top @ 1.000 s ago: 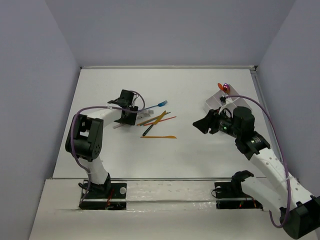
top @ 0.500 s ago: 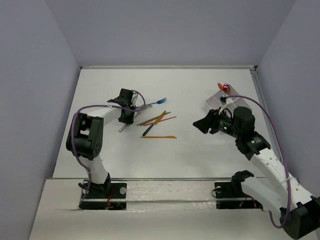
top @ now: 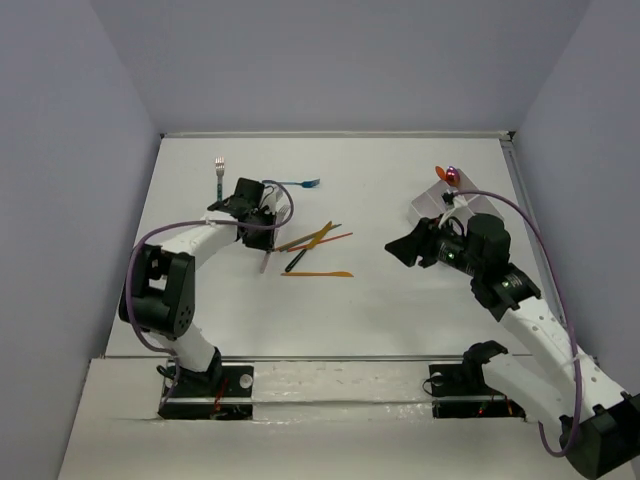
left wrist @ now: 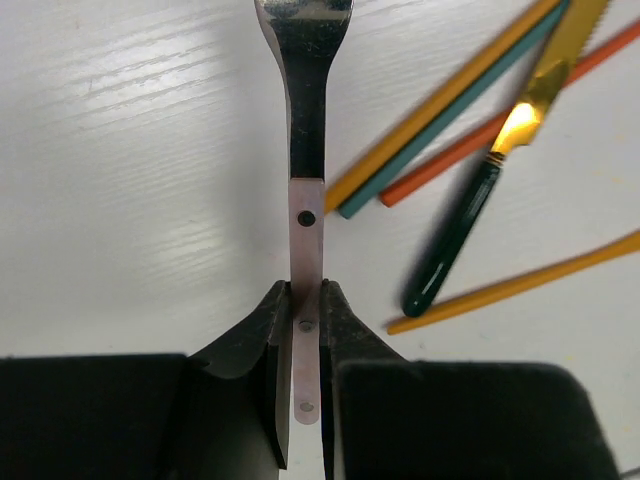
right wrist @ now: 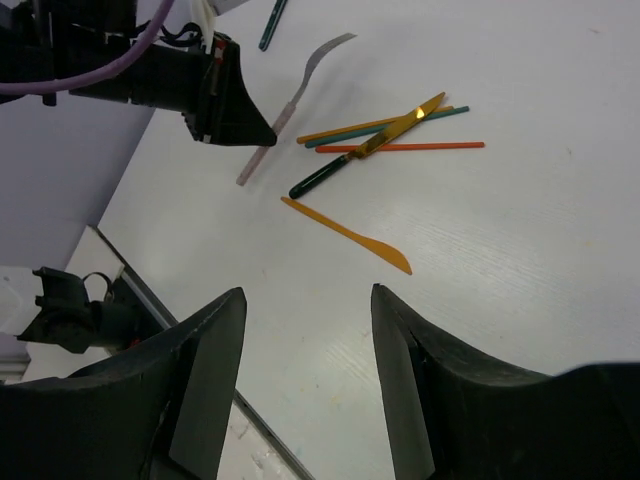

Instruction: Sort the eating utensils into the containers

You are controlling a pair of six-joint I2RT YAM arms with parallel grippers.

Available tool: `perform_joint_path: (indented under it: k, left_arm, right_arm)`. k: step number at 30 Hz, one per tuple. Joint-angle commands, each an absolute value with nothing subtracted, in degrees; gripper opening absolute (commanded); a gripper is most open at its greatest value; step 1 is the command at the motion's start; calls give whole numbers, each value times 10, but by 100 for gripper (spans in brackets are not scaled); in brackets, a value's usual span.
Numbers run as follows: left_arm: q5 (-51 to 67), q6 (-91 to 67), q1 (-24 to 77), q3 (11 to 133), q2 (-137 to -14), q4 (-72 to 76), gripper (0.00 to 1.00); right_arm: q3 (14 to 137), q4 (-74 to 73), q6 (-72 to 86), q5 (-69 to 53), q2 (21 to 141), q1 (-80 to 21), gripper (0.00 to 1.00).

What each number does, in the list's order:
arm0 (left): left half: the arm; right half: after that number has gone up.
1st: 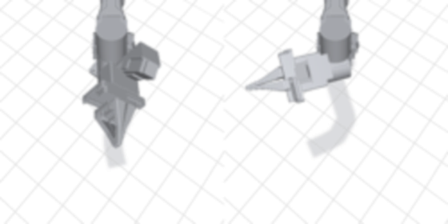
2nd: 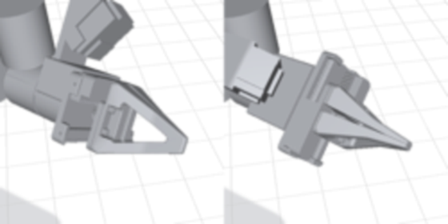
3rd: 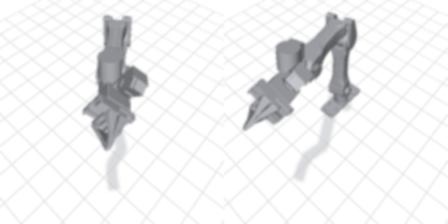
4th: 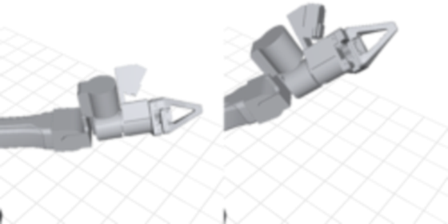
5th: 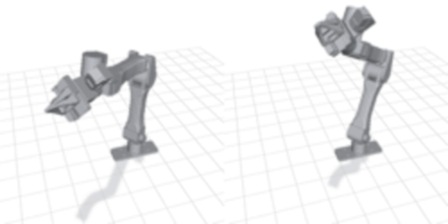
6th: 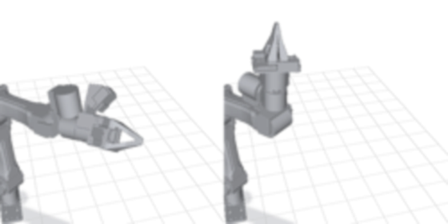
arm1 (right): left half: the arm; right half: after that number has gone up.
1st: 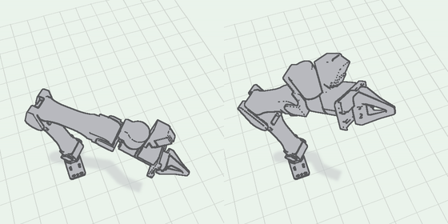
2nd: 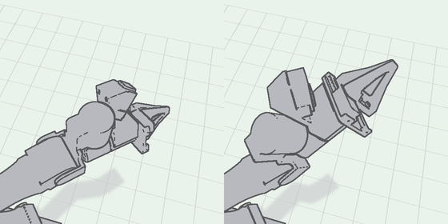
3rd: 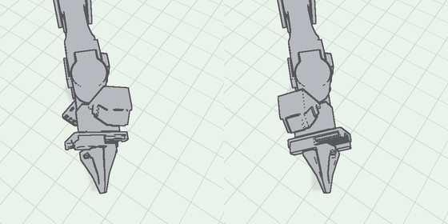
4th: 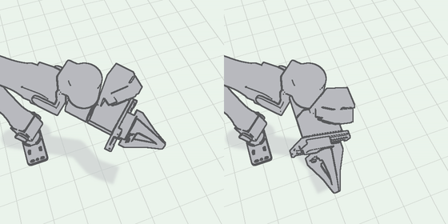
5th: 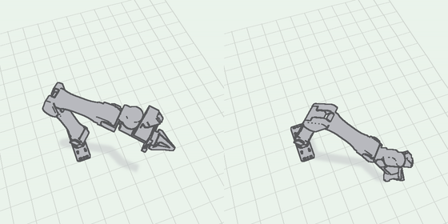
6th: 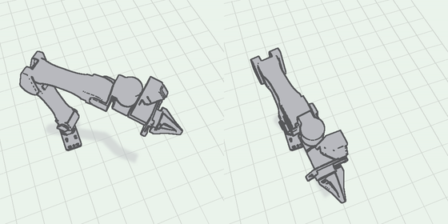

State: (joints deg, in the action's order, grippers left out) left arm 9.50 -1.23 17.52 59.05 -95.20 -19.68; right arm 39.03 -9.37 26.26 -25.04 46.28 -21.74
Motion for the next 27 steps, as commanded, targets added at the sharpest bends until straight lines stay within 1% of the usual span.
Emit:
perform_joint_path:
  k: [1,6,7,8,9,13,17,23,27]
  left_arm:
    - [164,-23,180,581,-865,-193,0]
    - [218,-38,180,559,-810,-164,0]
    - [243,-44,180,549,-788,-145,0]
    - [270,-59,180,542,-764,-116,0]
    - [271,-69,180,534,-764,-116,0]
    - [342,-121,186,486,-692,-19,0]
    - [401,-182,211,454,-653,71,0]
    - [396,-214,262,443,-629,114,0]
    - [379,-214,294,452,-631,114,0]
  right_arm:
    - [387,-50,284,-270,469,-217,60]
    - [382,-29,294,-277,480,-222,66]
    - [381,-14,303,-285,489,-222,70]
    - [381,2,309,-294,495,-228,72]
    - [381,3,316,-294,501,-229,75]
    - [402,62,349,-289,538,-273,86]
    - [435,107,361,-260,604,-329,89]
    - [484,134,366,-212,677,-402,89]
    - [508,148,362,-165,703,-428,88]
